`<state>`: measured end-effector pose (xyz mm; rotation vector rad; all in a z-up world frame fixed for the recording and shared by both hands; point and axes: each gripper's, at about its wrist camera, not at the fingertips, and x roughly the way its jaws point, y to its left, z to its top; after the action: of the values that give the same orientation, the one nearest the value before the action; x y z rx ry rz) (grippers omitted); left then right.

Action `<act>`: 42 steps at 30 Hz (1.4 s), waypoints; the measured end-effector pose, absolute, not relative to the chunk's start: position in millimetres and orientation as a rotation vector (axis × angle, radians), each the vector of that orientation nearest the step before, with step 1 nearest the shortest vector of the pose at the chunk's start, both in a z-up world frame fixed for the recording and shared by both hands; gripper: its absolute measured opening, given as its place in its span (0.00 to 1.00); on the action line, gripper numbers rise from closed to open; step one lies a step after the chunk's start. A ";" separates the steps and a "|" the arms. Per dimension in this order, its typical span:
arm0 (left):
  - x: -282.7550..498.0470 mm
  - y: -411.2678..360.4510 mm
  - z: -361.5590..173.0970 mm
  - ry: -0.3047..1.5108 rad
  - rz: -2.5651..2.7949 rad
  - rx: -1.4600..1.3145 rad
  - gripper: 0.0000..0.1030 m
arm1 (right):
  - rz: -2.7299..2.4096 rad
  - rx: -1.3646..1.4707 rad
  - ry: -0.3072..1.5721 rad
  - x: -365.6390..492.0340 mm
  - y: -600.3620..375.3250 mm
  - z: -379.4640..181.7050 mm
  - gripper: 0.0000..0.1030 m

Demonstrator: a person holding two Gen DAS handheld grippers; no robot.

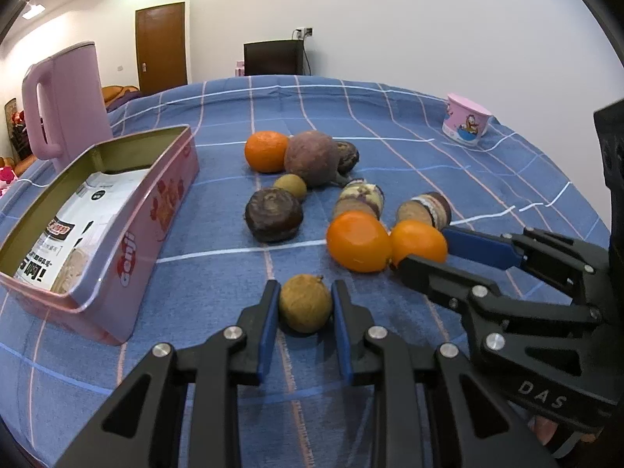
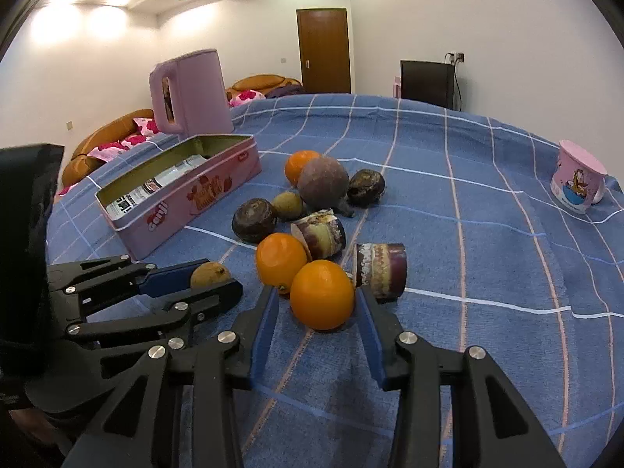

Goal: Organize fruits
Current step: 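Grasp the small brown kiwi with the left gripper while the right gripper grasps an orange, then carry the kiwi in the left gripper while the right gripper carries the orange over the pink tin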

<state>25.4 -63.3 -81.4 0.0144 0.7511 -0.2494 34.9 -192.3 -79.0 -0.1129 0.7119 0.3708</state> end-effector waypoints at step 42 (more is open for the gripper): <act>9.5 -59.1 -64.2 0.592 -0.216 0.024 0.27 | 0.428 -0.098 0.551 10.5 -196.3 -69.9 0.34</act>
<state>9.5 -59.1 -64.2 0.0238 0.5915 -0.2159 10.5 -196.3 -69.9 -0.0978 0.5515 0.4284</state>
